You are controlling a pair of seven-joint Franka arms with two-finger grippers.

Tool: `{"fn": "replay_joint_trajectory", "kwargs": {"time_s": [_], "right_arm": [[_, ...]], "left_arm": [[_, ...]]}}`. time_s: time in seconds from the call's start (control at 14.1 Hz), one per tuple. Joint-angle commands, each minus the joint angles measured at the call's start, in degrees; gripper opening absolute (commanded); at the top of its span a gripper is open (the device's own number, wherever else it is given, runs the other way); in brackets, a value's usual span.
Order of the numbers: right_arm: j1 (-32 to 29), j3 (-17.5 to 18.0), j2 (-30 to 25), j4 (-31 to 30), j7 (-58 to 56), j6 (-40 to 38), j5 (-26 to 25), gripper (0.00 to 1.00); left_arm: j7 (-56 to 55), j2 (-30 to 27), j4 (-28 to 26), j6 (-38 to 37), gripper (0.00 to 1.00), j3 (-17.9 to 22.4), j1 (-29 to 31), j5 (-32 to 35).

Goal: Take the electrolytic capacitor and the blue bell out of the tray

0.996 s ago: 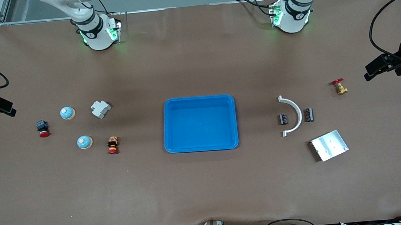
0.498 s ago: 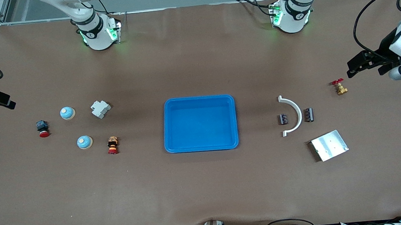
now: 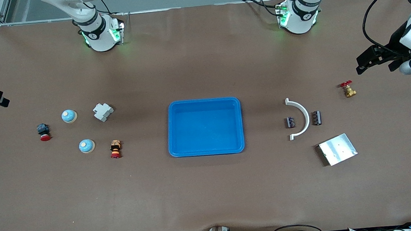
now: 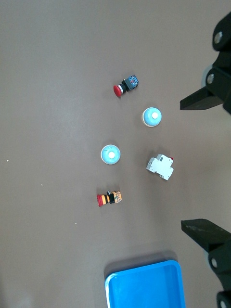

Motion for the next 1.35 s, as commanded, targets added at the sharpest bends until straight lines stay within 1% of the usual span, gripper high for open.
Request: {"fn": "replay_joint_trajectory", "kwargs": {"time_s": [0.0,0.36,0.71,1.28], "right_arm": [[-1.1,0.4,-0.3,1.3,-4.3,-1.3,0.8,1.0],[-1.4,0.5,-0.3,1.7,-4.6,-2.2,0.5,1.0],[-1.4,0.5,-0.3,1.7,-4.4,-2.9,0.8,1.0],[-1.4,0.5,-0.4,1.7,-4.2,-2.9,0.9,1.0]], "left_arm": [[0.4,-1.2,-1.1,1.4,1.0,0.1,0.2,-0.5],[0.3,-1.2,0.0,0.2,1.0,0.1,0.0,-0.2],[1.0,-1.1,1.8,-5.3,1.0,0.4,0.7,-0.2],[0.7,-1.0,1.9,-6.4,1.0,0.4,0.7,-0.2]]}}
